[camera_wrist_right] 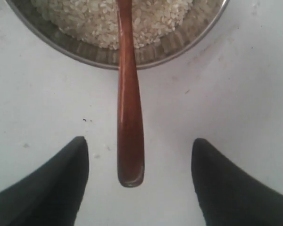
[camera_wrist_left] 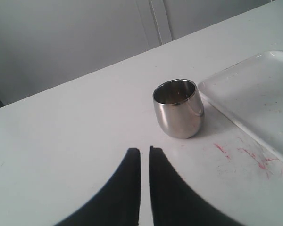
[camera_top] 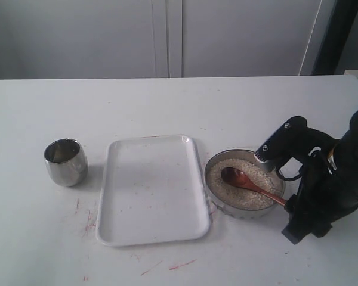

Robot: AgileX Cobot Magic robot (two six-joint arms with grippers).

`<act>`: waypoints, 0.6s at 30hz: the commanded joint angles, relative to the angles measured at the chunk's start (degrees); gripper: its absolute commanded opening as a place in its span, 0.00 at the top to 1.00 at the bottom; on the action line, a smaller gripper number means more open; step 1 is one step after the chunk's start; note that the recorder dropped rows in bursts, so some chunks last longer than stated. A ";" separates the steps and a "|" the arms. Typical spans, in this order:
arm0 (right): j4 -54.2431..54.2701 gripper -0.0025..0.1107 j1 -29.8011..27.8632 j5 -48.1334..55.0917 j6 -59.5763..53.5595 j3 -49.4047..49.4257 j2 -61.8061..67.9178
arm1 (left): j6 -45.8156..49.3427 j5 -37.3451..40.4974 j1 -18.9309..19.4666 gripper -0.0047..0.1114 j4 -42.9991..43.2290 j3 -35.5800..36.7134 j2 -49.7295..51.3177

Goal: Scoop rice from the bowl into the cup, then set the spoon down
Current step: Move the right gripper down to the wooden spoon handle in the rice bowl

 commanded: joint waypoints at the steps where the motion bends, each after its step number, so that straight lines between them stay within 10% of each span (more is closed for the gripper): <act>1: -0.65 0.45 0.14 -2.43 0.56 0.21 1.51 | -0.08 -0.37 -0.16 0.84 -0.39 -0.18 -0.05; 18: -1.03 0.59 0.14 -2.10 0.44 0.21 4.06 | -0.08 -0.37 -0.16 0.84 -0.39 -0.18 -0.05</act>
